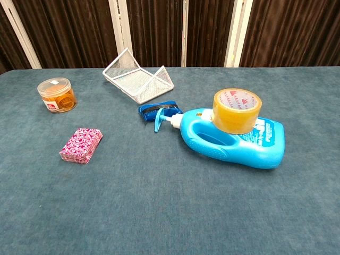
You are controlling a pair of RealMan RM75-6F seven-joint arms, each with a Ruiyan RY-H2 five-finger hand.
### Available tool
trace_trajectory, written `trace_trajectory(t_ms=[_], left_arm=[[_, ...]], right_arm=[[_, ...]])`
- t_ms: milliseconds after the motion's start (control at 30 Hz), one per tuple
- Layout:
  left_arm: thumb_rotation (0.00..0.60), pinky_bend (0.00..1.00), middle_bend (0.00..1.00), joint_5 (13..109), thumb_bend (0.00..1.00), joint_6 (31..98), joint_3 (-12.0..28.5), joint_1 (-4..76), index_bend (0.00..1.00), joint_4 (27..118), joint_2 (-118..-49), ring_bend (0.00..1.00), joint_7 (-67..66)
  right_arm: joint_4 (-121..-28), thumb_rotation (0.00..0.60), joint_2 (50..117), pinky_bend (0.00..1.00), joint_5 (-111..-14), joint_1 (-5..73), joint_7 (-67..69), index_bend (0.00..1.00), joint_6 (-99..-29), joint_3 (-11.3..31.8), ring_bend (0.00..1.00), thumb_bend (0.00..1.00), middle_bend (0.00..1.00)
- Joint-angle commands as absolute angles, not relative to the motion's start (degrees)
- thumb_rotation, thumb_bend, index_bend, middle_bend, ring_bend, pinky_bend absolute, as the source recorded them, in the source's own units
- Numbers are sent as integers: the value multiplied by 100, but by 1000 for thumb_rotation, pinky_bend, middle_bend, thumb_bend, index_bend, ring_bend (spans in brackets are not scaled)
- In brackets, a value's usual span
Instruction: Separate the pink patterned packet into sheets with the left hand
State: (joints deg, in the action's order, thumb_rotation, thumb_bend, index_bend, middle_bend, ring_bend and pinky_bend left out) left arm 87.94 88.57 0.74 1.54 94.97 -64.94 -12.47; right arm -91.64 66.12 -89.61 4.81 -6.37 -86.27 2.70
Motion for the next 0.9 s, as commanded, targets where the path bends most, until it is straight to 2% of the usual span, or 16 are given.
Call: trace_trajectory(t_ms=[33,433,667,900], left_arm=[[600,0,0,8792,95,8855,73,153,0,9497,-6493,0,-1247],[600,0,0,8753,95,8783,73,178,0,9505,-6483,0,-1304],[600,0,0,8094,95,7712,343,797,0,10108,-6248,0,-2119],[600,0,0,6888,102,6549,716,1598,0,10420,-6386,0,-2957]], right_arm=[[-9174,600,6614,87,-8971,483,-639,0,-8630,269,0,363,0],[-9204,600,6632,87,-8963,499,-670,0,-8598,268,0,363,0],[-9225,600,6615,87,-8926,522,-604,0,-8552,285,0,363,0],[-9243,600,6599,87,-8901,531,-557,0,-8520,285,0,363,0]])
